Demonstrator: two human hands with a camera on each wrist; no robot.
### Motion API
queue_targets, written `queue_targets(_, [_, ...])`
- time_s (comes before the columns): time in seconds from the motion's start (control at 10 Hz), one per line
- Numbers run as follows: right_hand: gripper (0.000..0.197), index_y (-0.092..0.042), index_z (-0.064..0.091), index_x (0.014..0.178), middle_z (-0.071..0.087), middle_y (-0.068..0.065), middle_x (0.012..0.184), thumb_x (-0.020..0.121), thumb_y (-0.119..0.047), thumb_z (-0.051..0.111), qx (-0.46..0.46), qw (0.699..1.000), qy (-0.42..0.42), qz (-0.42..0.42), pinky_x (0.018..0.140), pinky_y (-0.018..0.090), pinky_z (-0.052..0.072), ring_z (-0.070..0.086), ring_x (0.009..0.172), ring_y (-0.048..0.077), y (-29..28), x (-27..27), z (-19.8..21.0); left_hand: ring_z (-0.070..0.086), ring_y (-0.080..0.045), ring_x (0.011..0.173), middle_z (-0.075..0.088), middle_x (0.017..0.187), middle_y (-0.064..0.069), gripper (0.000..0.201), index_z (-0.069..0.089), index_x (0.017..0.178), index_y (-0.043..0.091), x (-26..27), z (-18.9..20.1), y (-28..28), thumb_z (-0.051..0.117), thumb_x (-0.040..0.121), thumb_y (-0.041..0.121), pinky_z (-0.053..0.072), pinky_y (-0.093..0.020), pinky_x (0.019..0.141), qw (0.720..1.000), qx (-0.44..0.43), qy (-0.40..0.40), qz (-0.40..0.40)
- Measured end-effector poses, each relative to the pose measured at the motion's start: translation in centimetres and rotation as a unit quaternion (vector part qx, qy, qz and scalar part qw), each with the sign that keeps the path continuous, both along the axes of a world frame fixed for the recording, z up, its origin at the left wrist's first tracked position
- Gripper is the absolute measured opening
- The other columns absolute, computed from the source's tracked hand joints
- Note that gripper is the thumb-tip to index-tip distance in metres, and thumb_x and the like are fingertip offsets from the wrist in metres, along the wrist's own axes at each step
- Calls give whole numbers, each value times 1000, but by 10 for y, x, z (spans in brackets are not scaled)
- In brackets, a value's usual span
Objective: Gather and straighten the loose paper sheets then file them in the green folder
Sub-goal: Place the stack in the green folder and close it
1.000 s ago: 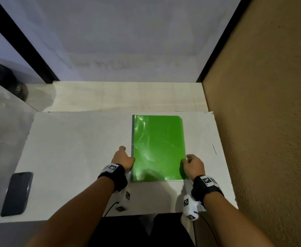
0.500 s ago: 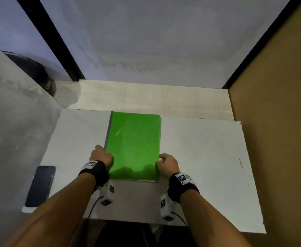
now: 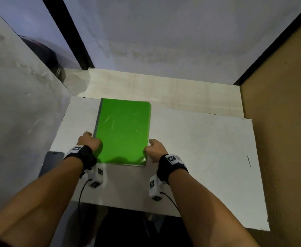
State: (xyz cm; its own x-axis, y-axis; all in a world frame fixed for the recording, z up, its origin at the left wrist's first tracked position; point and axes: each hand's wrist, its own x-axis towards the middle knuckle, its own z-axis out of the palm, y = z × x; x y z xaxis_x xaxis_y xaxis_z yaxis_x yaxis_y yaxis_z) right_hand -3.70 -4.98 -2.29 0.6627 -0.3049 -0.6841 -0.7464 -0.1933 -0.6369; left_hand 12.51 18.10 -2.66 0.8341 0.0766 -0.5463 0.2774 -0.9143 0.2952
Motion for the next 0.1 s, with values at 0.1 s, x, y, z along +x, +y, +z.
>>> queue_targets(0.1, [51, -13, 56, 138, 58, 11, 143, 88, -21, 54, 6, 999, -30, -20, 102, 47, 52, 62, 120, 34, -13, -16, 6, 50, -45, 124, 50, 137, -24, 61, 51, 138, 11, -10, 10, -2, 68, 82, 25, 44, -47, 103, 996, 6, -65, -53])
